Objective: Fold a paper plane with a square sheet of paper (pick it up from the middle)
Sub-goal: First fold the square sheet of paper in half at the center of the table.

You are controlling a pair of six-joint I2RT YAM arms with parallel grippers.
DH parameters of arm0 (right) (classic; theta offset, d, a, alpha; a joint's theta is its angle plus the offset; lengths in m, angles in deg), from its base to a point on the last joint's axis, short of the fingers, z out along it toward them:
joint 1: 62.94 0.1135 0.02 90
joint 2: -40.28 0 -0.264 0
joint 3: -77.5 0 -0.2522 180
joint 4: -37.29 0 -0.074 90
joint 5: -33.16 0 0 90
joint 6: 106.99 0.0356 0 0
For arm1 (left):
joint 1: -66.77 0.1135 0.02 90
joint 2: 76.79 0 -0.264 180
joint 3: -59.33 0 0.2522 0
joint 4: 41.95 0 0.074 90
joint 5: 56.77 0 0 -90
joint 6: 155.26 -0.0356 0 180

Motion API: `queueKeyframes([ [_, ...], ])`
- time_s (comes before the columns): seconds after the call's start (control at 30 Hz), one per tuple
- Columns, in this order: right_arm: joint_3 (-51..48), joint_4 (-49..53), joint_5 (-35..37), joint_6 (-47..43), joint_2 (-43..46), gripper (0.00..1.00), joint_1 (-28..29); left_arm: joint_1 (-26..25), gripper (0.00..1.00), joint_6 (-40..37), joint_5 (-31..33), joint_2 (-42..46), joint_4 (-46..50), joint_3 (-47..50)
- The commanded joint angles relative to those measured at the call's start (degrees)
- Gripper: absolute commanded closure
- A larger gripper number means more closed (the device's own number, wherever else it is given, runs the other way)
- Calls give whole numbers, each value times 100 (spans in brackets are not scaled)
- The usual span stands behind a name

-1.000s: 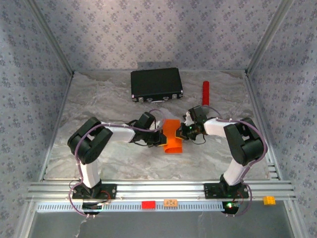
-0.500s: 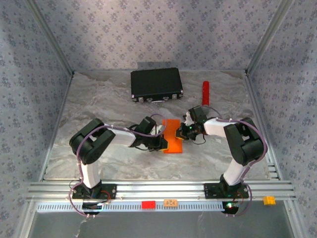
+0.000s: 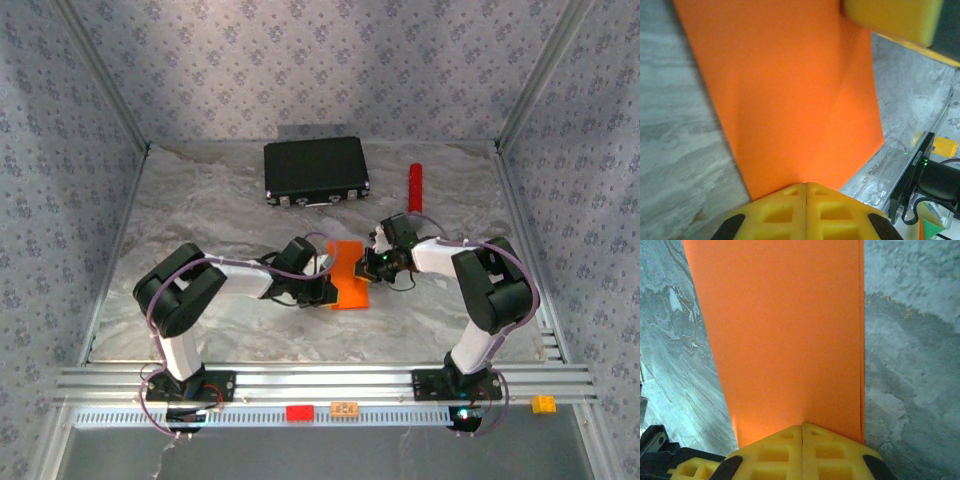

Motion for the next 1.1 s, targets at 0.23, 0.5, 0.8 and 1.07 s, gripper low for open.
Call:
queueKeyframes([
  [0.23,-191,541,561,48,-232,100,31,0,92,63,136,-178,176,-338],
  [0.5,-192,542,563,50,-238,100,31,-155,95,-472,-170,-219,737,50],
  [0.8,-194,549,583,48,-204,100,29,-380,96,-1084,-76,165,1198,261],
  [1.07,-184,566,536,35,-184,100,30,-82,95,-703,-23,784,731,-49],
])
